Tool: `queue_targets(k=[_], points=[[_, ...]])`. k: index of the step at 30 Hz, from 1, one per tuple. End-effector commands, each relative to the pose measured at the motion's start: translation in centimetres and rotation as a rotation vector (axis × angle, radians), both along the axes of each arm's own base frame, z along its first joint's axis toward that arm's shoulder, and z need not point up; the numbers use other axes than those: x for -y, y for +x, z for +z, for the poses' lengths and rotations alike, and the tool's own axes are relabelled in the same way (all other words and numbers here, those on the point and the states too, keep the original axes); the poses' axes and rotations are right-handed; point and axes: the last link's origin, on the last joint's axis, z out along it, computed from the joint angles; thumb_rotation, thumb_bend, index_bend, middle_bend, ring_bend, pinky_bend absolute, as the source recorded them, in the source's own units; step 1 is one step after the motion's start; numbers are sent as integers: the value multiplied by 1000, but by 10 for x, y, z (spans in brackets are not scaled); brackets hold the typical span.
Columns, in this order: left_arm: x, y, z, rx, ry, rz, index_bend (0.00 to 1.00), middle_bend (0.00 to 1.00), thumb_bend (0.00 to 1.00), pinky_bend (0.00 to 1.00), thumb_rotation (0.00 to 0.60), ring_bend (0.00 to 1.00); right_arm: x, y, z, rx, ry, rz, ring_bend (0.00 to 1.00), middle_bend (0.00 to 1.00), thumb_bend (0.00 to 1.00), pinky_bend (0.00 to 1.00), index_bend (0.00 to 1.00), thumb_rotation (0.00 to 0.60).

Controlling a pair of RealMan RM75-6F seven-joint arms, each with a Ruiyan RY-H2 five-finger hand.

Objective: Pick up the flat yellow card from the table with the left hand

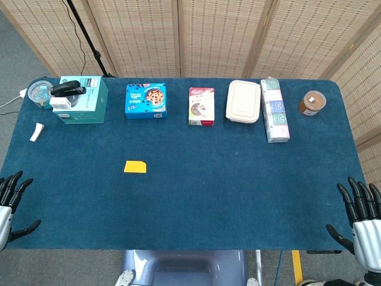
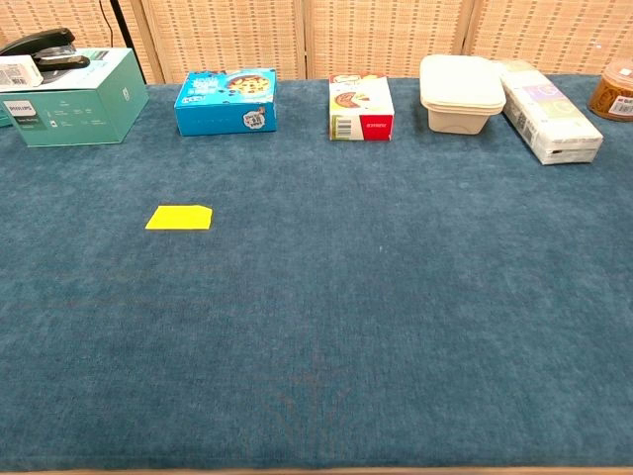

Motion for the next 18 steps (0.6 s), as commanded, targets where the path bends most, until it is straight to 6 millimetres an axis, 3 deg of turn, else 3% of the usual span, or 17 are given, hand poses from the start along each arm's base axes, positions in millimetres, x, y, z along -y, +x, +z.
queue_targets(k=[1,8,11,16,18], points=[[0,0,-1,0,-4,0,149,0,100,0,600,0,4,-2,-1,24,16,-9,0,0,0,0,0,600],[-13,5,-5,41,-28,-19,152,0,93,0,600,0,6,-3,-1,47,32,-13,0,0,0,0,0,600],[-49,15,-8,6,-64,-21,168,0,80,0,600,0,8,-4,-1,58,45,-21,0,0,0,0,0,600],[-102,44,-20,-90,-133,-68,329,0,79,0,600,0,11,-4,-2,65,57,-31,0,0,0,0,0,600],[-118,57,-30,-104,-176,-93,350,0,79,0,600,0,12,-5,-2,68,58,-36,0,0,0,0,0,600]])
